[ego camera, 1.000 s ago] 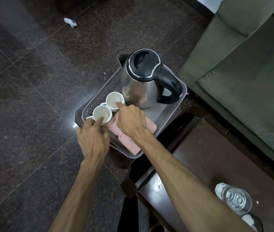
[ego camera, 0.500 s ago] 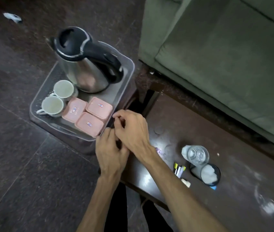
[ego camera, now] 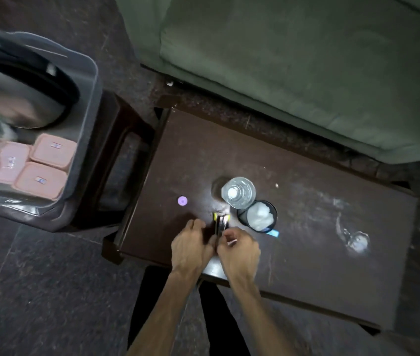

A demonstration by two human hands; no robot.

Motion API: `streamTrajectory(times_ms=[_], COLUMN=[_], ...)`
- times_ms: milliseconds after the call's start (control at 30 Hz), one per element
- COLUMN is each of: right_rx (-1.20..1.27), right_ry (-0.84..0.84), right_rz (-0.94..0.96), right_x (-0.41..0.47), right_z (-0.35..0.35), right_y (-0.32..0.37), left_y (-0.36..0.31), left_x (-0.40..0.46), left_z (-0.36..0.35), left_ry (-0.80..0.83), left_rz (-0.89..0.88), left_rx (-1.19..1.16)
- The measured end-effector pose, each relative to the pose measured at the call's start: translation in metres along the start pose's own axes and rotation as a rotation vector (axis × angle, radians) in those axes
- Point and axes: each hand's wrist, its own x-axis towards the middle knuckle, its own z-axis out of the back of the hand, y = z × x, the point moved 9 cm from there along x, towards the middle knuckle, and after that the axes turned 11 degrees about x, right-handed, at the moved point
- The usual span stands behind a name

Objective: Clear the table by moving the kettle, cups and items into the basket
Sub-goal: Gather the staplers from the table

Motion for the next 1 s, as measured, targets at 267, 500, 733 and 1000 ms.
streamTrajectory(times_ms=[267,500,733,1000], right_rx=[-0.157,-0.342,-0.163,0.368], right_ry=[-0.139,0.033,-0.009,0.184], right_rz=[0.014,0.199,0.006,0.02], right_x=[0.039,0.086,0.066,-0.004], right_z=[0.072,0.053,0.051,0.009], right_y=[-0.079,-0.084,-0.096,-0.02], left_y=[-0.034,-0.034,-0.014,0.027], left_x=[0.018,0.025,-0.008,-0.044], left_z=[-0.044,-0.056,-0.037,0.025], left_ry=[-0.035,-0.067,-0.196,-0.395], left_rz=[0.056,0.107,0.179,0.28], left_rx=[0.102,0.064,-0.114,-0.308])
